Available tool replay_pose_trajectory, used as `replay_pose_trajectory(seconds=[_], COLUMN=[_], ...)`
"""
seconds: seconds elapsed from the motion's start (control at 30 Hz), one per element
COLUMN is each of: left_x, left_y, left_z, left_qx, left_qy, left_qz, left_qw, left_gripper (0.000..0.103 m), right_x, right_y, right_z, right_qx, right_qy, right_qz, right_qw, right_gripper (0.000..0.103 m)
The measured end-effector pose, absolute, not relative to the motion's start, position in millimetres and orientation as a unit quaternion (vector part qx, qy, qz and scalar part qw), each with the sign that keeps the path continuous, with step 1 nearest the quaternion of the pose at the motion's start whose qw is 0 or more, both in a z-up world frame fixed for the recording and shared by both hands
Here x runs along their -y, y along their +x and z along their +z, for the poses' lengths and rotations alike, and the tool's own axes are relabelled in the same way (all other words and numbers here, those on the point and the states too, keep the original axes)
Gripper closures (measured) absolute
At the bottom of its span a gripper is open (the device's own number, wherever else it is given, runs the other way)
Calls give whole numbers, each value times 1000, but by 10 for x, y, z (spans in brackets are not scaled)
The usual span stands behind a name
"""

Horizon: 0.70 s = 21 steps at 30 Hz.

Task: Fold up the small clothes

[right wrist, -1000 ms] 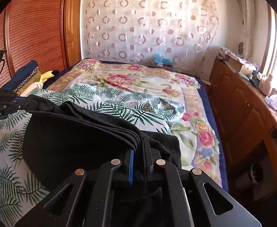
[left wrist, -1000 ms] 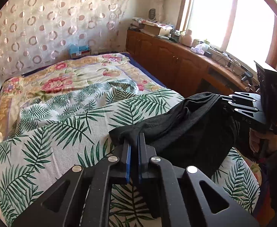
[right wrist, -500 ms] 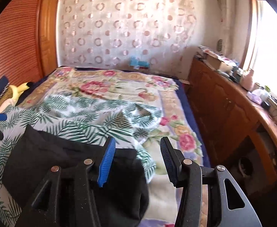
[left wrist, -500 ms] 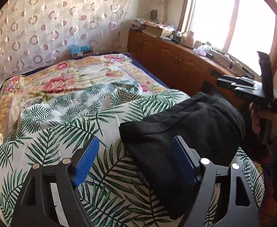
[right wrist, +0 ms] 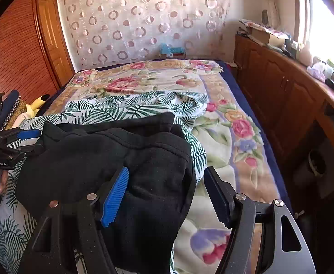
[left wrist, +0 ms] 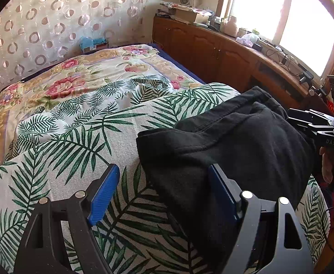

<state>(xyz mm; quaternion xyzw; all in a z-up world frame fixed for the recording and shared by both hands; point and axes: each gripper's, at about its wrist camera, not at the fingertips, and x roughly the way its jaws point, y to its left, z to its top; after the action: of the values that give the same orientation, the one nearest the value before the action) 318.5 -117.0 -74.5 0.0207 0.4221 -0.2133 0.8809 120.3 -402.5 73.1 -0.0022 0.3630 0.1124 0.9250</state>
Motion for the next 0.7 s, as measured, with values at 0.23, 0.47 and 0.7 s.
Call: replay_pose_trajectory(seconds=[0.23,0.47,0.7], left_x=[1232,1228,1246], left_y=[3210,3207,3248], left_z=[-822,-839,-819], left_qx=[-432,-427,-427], left_qy=[23,11,-2], left_qz=[-217,-238,-256], left_qw=[875,872,867], left_gripper=[23,30,42], right_x=[4190,4250,4165], right_y=[1379,1532,1560], right_z=[685,639,582], right_qx=[-394,-402,-398], right_qy=[39,49,33], right_qz=[148,167,186], right_qw=[906,899,898], right_gripper=[33,35,61])
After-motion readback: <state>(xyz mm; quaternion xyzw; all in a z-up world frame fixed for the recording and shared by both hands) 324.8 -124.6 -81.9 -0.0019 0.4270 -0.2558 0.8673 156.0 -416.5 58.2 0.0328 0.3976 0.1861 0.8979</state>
